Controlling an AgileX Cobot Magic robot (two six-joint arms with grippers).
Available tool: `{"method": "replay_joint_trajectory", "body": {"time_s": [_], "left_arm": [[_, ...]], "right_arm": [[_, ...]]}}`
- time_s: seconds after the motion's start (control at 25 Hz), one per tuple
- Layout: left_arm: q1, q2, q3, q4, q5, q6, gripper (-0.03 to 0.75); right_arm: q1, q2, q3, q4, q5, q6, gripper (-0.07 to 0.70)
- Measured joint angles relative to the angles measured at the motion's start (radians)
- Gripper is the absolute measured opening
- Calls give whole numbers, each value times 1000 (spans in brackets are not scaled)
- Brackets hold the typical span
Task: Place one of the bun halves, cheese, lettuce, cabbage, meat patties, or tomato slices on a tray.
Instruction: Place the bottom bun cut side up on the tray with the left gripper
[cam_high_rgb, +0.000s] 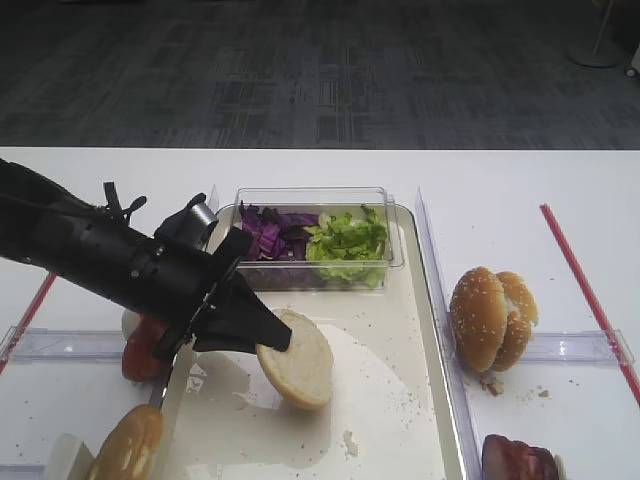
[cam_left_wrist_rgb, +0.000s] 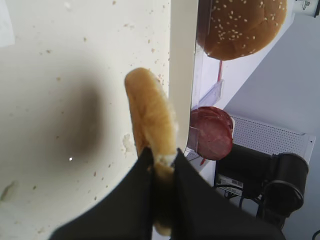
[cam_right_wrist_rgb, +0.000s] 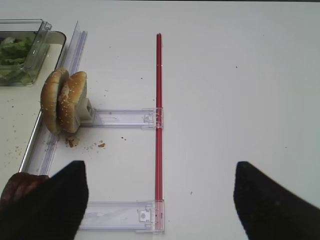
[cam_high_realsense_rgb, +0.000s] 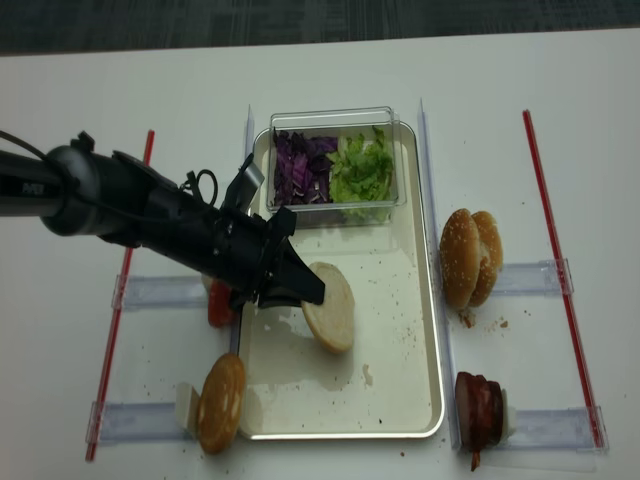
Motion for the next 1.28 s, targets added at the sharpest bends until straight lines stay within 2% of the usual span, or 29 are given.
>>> {"method": "replay_joint_trajectory", "body": {"time_s": [0.44,0.92,1.28], "left_arm": [[2,0,0,0,0,-10,27],[2,0,0,6,0,-54,196],[2,0,-2,59,0,-99,281]], "right_arm": [[0,0,0,0,0,0,613],[0,0,0,0,0,0,613],[0,0,0,0,0,0,613]]}}
